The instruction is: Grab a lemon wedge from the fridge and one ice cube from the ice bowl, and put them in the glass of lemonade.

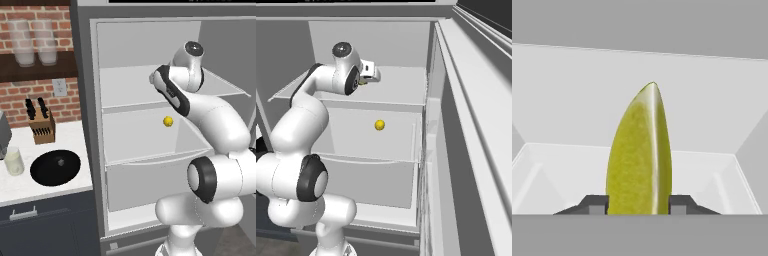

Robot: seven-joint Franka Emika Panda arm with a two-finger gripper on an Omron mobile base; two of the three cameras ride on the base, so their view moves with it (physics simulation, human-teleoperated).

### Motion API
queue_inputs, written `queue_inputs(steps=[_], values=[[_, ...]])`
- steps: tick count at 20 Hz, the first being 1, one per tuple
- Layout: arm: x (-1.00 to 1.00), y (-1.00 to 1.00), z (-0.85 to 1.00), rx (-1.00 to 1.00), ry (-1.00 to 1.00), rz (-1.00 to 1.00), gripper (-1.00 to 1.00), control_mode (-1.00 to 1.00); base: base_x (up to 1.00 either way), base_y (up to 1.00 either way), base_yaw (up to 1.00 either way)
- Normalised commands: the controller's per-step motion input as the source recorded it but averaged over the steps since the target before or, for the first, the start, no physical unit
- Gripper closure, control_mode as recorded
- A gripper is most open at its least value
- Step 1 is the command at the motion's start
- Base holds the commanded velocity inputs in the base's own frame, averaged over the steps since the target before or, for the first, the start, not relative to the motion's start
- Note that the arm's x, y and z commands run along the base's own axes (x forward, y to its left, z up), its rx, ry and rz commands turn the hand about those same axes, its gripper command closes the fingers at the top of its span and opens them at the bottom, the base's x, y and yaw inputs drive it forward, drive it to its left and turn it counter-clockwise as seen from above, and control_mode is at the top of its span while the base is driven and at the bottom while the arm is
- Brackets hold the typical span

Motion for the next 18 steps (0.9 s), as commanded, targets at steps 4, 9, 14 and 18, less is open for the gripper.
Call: queue_inputs(steps=[4,9,14,18], values=[[-0.12,0.00,-0.29,-0.01,0.00,0.00,1.00,-1.00,0.00,0.00,0.00],[-0.68,0.00,-0.30,-0.03,0.00,0.00,1.00,-1.00,0.00,0.00,0.00],[-1.00,-0.03,-0.16,0.00,0.00,0.00,1.00,-1.00,0.00,0.00,0.00],[-1.00,-0.18,-0.04,0.00,0.00,0.00,1.00,-1.00,0.00,0.00,0.00]])
